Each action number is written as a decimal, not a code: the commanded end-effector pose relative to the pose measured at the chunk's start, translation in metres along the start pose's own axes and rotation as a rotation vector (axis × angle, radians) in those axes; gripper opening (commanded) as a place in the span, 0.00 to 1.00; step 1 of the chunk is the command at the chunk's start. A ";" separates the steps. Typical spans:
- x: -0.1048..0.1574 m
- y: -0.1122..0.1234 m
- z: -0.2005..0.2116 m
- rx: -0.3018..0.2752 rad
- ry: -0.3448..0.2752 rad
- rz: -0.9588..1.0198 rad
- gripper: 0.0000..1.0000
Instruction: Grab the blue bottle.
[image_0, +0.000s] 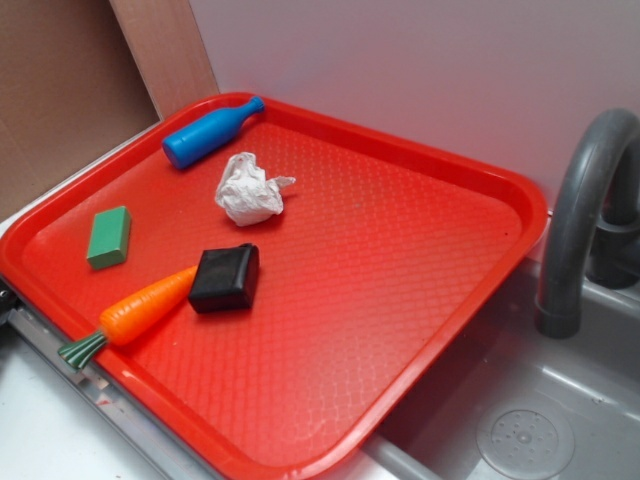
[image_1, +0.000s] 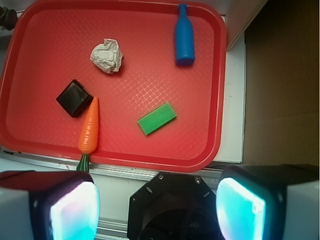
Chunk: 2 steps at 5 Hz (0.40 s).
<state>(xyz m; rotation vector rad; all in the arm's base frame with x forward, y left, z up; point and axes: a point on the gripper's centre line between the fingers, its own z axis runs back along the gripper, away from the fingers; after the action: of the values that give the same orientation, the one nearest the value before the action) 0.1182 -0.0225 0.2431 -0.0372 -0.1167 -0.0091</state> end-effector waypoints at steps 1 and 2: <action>0.000 0.000 0.000 0.000 0.000 0.000 1.00; 0.028 -0.004 -0.008 -0.023 -0.041 0.072 1.00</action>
<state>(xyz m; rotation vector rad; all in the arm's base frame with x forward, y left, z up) 0.1450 -0.0297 0.2304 -0.0592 -0.1275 0.0520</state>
